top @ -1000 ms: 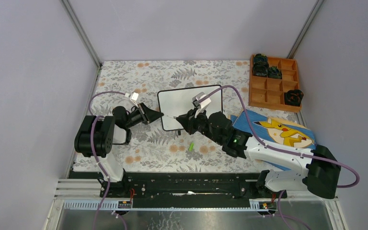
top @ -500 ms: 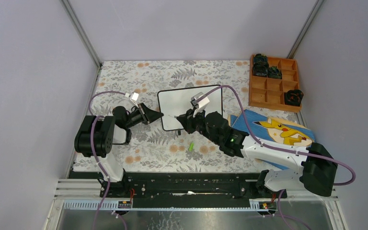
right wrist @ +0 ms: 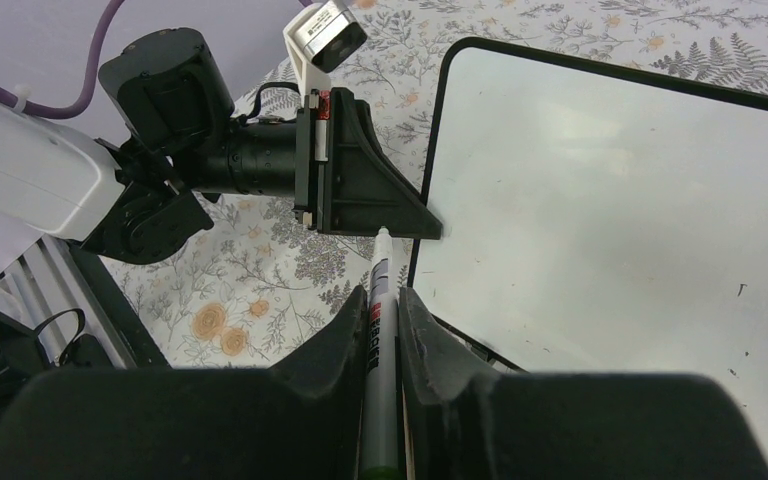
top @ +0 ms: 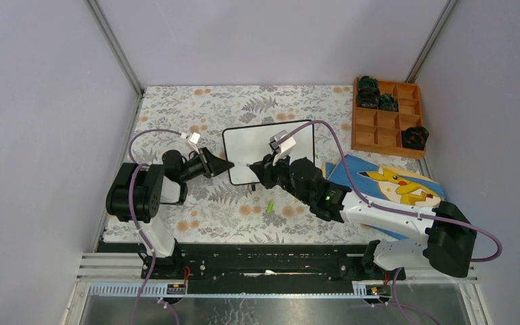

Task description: Write a sentence on the whiteboard

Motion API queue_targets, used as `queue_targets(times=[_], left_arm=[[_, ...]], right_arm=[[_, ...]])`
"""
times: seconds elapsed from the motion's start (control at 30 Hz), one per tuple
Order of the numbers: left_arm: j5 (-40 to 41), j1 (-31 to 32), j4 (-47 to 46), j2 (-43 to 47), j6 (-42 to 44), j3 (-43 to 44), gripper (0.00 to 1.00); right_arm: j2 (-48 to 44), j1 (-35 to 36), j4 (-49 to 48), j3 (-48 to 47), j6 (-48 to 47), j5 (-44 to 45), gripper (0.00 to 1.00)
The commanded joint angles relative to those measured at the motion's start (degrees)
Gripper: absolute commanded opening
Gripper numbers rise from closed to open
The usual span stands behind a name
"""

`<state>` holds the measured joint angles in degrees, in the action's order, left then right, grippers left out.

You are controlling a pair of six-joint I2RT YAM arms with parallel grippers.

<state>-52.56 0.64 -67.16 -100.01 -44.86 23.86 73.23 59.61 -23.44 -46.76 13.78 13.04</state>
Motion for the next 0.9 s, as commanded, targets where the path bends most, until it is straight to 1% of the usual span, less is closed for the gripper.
queue_targets(times=[0.0, 0.5, 0.57, 0.77, 0.87], left_arm=[[-0.44, 0.56, 0.17, 0.08, 2.06, 0.50, 0.37], [-0.20, 0.68, 0.62, 0.41, 2.23, 0.51, 0.28], [-0.18, 0.72, 0.62, 0.54, 2.23, 0.49, 0.27], [-0.14, 1.07, 0.83, 0.75, 2.53, 0.48, 0.25], [-0.09, 1.20, 1.57, 1.12, 3.12, 0.49, 0.24]], right_arm=[[0.22, -0.16, -2.49, -2.76, 0.36, 1.95, 0.00], [1.29, -0.13, -3.29, -2.81, -0.21, 4.15, 0.00], [1.74, -0.11, -3.87, -2.72, -0.63, 5.72, 0.00], [5.47, -0.16, -6.16, -4.29, -3.36, 14.75, 0.00], [7.18, -0.12, -7.83, -5.28, -4.48, 16.05, 0.00]])
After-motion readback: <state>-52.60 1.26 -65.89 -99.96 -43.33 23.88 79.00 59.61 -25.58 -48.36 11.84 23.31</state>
